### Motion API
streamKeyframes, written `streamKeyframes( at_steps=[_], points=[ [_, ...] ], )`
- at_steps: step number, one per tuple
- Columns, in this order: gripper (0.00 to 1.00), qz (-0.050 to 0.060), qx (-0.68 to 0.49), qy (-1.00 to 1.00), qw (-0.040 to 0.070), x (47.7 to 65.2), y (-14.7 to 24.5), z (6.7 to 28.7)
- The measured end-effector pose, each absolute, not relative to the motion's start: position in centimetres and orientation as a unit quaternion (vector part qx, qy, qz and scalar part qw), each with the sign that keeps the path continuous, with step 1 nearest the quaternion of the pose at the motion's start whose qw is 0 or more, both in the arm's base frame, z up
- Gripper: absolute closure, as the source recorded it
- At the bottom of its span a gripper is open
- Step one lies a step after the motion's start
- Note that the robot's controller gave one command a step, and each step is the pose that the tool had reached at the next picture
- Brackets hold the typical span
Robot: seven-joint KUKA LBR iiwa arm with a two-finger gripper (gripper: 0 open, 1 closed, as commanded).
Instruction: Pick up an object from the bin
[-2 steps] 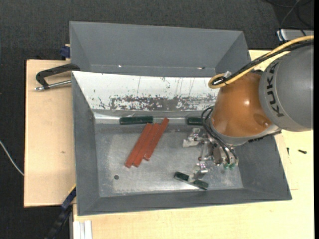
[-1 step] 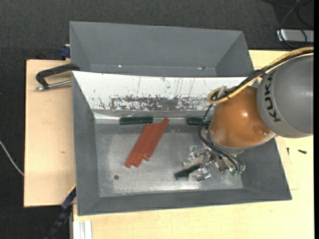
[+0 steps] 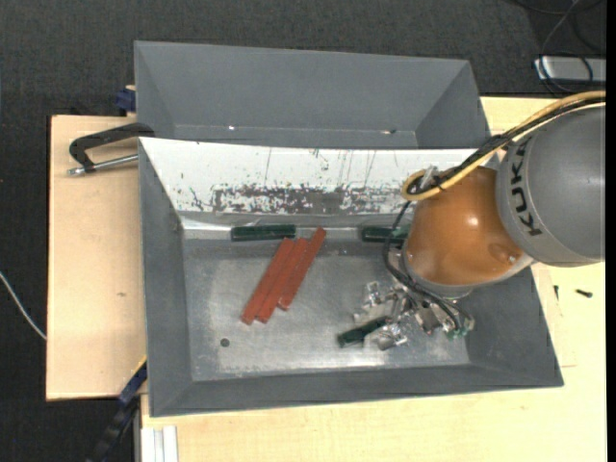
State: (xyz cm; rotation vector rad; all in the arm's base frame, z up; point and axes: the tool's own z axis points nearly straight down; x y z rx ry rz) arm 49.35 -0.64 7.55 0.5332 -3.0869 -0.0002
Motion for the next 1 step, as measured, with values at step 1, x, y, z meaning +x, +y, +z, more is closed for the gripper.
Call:
streamKeyframes(
  at_steps=[1],
  points=[
    [1.00,0.001,0.174,-0.985,-0.006,52.52,-1.22,25.04]
  ],
)
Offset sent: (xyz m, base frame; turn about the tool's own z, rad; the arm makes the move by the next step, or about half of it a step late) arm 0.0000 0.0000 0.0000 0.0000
